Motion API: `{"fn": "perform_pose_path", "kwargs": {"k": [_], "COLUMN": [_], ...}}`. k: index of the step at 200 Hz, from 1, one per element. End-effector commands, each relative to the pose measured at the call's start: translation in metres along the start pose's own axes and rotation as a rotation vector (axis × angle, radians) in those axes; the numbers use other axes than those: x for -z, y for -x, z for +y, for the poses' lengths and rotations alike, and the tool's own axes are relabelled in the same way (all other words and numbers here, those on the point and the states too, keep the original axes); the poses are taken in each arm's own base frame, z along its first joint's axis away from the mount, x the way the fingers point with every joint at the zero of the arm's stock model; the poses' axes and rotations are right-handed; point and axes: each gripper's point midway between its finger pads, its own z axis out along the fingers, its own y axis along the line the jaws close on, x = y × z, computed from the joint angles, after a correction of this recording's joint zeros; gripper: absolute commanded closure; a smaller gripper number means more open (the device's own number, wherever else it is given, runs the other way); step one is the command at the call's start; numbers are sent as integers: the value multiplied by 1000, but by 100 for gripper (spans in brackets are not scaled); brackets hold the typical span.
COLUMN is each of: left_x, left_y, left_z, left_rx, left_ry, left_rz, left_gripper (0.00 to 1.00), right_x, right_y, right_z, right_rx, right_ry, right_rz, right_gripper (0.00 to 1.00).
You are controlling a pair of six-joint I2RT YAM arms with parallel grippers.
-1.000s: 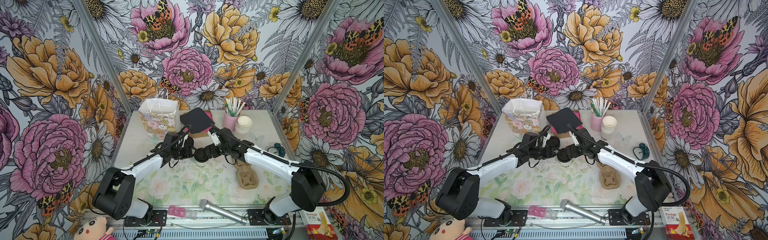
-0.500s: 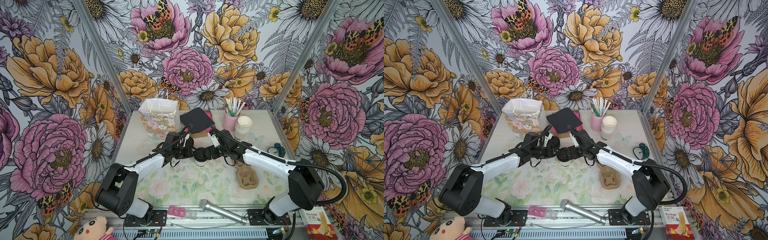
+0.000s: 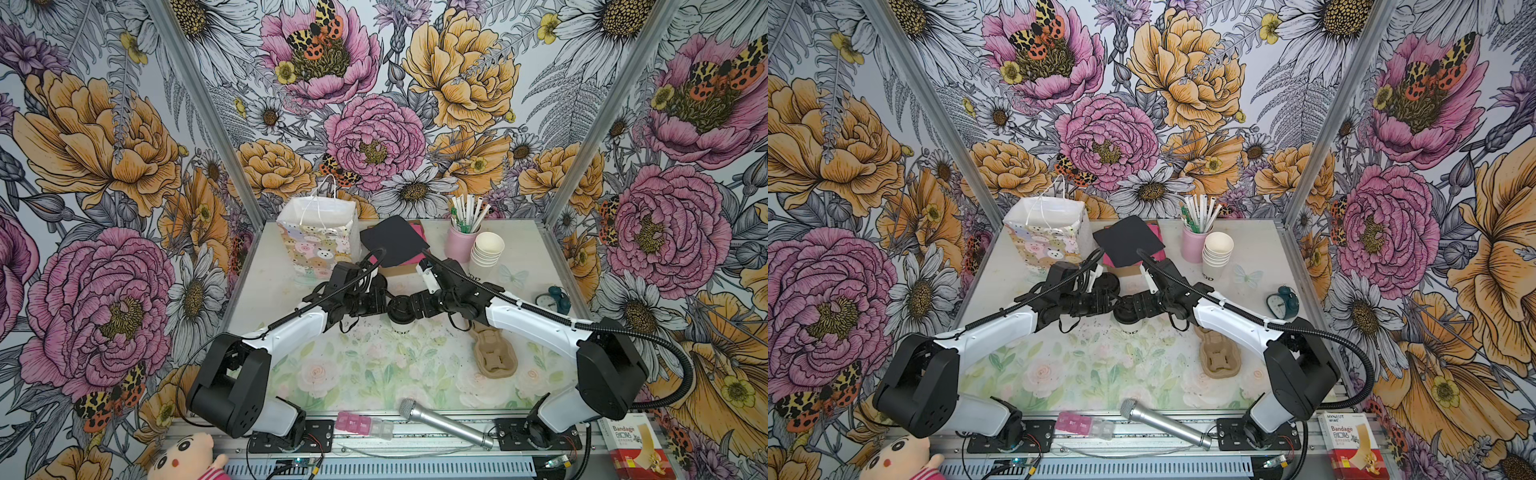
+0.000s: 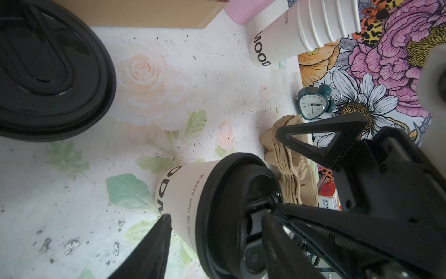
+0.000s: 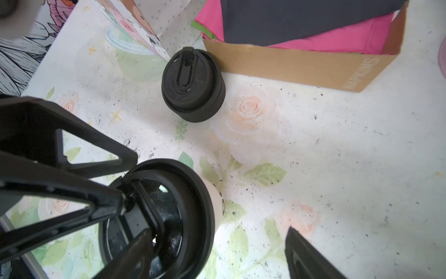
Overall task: Pack a coffee takeout order
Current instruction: Close the lid on the coffee cup.
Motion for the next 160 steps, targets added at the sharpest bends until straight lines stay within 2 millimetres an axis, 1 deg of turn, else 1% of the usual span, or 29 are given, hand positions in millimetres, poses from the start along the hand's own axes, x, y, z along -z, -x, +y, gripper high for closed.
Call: {"fn": "perform_pose_path", "kwargs": {"k": [1,24,35,51,56,65,83,99,121,138,160], "left_x": [19,39,51,68,74,81,93,97,97,95,91], "left_y": [17,28,32,38,40,41,42,40,36,33,31], "left_z": [-16,-22,-23,-19,-18,-12,-4,2,11,13,10], "left_rx": [-61,-86,-98,-104,-105,-100,-84,-72,-53,-45,-51], "left_ry": [11,26,42,73,80,96,108,115,126,126,103], "left_rz": [-64,-140,-182,-247,-266,-293,-329,-338,-336,-330,-314], "left_gripper": [32,25,19,12,10,6,3,1,1,1,1], "right_x": [22,35,38,38,37,35,29,23,15,9,1], "right_y": [26,34,36,36,36,35,34,33,31,28,24], "right_z": [6,9,11,15,17,20,27,31,34,37,35], "right_rx": [30,65,84,112,121,142,180,205,242,269,293], "right_ry": [3,7,11,18,18,23,27,22,-2,-12,-41], "right_rz": [-75,-114,-122,-120,-117,-109,-88,-71,-42,-16,17], "right_gripper": [12,11,11,10,6,5,4,3,3,2,1]}}
